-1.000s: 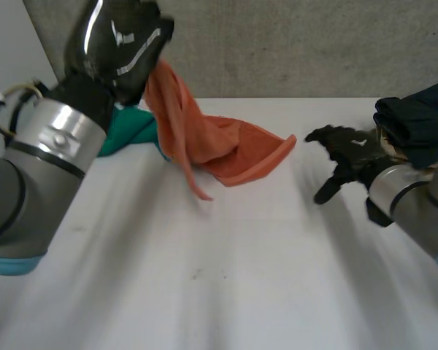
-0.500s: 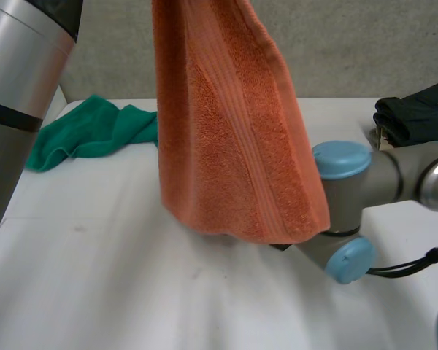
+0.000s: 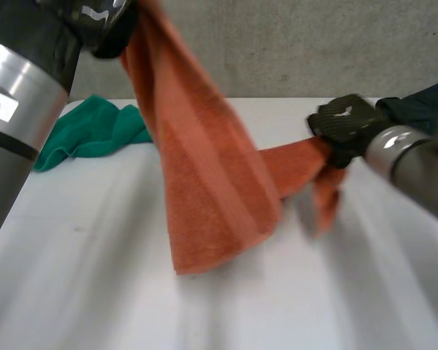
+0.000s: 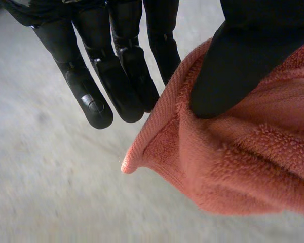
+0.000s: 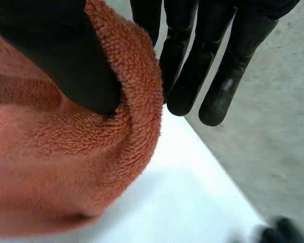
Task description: Fold the laundry.
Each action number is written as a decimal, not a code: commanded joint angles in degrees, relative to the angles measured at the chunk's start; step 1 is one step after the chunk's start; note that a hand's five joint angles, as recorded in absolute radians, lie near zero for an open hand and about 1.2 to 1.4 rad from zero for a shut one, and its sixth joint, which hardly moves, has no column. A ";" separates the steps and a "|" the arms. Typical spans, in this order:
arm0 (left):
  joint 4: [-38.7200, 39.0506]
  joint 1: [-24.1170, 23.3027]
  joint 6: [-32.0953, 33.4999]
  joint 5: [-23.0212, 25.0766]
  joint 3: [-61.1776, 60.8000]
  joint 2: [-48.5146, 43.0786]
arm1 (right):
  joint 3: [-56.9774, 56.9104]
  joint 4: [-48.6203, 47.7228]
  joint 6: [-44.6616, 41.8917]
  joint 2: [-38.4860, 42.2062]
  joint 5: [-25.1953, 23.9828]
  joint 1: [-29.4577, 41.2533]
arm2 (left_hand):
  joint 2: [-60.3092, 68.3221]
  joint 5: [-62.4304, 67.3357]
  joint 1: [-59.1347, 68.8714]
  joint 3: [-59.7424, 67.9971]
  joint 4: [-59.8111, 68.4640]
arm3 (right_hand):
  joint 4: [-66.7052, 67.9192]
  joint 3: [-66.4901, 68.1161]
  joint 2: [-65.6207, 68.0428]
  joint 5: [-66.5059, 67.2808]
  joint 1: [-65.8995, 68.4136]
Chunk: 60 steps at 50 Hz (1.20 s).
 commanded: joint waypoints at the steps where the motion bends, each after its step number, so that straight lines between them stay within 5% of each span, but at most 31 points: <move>1: -3.94 8.36 -0.33 1.28 -5.49 -1.42 | -0.40 6.98 -8.26 -4.92 -1.13 -4.75 | 11.34 15.39 14.81 11.46 11.03 | 11.91 12.19 13.04 13.35 23.33; 8: -4.30 8.81 0.19 6.11 -8.66 -10.55 | 1.54 6.98 -8.44 -2.82 -0.60 -4.75 | 11.34 15.39 14.81 11.46 11.03 | 11.91 12.19 13.04 13.35 23.33; 17: -3.51 8.81 2.82 6.03 -4.89 -25.85 | -0.92 4.53 -8.26 5.35 0.89 -4.31 | 11.34 15.39 14.81 11.46 11.03 | 11.91 12.19 13.04 13.35 23.33; 24: -2.63 8.81 8.72 5.24 13.55 -35.00 | -10.49 -13.20 -7.21 9.93 4.14 -3.61 | 11.34 15.39 14.81 11.46 11.03 | 11.91 12.19 13.04 13.35 23.33; 27: 2.45 9.16 8.46 4.28 26.37 -37.29 | -16.29 -30.48 -5.54 9.93 6.94 -3.17 | 11.34 15.39 14.81 11.46 11.03 | 11.91 12.19 13.04 13.35 23.33; 33: 15.99 9.25 6.26 2.51 38.01 -37.64 | -18.68 -40.66 -3.43 7.82 7.40 -2.99 | 11.34 15.39 14.81 11.46 11.03 | 11.91 12.19 13.04 13.35 23.33; 50: 21.01 9.60 3.53 9.19 -1.61 -30.87 | 2.31 -16.93 -3.08 3.77 4.06 -2.73 | 11.34 15.39 14.81 11.46 11.03 | 11.91 12.19 13.04 13.35 23.33; 60: 19.70 10.48 12.75 9.55 -16.39 -34.83 | 11.72 -16.40 -3.08 10.28 3.61 -3.52 | 9.53 13.58 13.00 9.65 9.22 | 11.91 12.19 13.04 13.35 23.33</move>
